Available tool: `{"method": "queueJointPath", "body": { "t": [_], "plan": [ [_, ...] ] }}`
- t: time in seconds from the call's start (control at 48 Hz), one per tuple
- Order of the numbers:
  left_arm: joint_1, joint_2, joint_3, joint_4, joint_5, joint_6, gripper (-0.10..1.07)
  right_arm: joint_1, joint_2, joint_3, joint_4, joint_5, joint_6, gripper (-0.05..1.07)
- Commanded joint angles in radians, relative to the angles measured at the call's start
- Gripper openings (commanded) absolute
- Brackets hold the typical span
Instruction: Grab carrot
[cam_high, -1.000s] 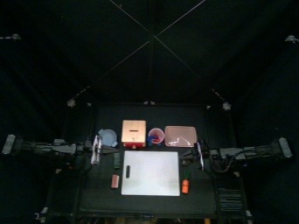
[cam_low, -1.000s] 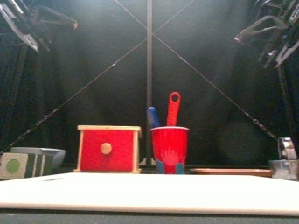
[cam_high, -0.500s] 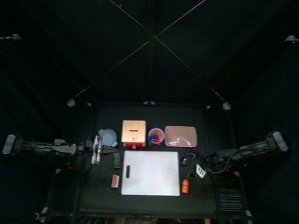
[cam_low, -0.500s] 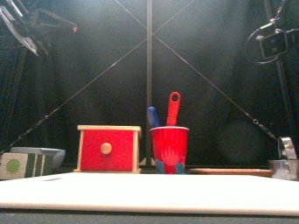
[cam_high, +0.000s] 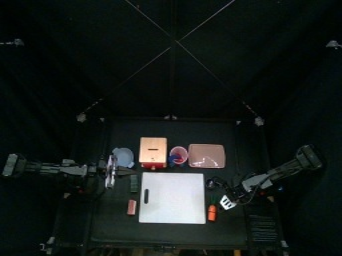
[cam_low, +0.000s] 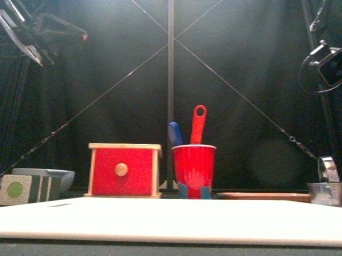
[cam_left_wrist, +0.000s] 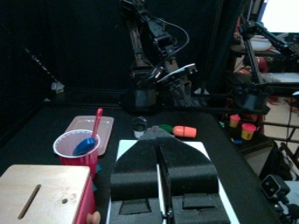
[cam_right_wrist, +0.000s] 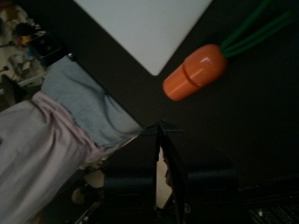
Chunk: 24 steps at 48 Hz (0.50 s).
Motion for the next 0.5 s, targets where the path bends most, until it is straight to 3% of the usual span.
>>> {"method": "queueJointPath", "body": {
  "t": [0.0, 0.229, 0.479],
  "plan": [
    [0.003, 0.005, -0.011, -0.002, -0.009, 0.0, 0.19, 0.02, 0.026, -0.026, -0.06, -0.006, 0.08, 0.55],
    [0.006, 0.005, -0.003, -0.005, -0.008, 0.0, 0.19, 0.081, 0.104, -0.043, -0.249, 0.003, 0.354, 0.76],
    [0.026, 0.005, 0.011, -0.005, -0.008, 0.0, 0.19, 0.186, 0.169, -0.087, -0.479, 0.118, 0.719, 0.88]
  ]
}}
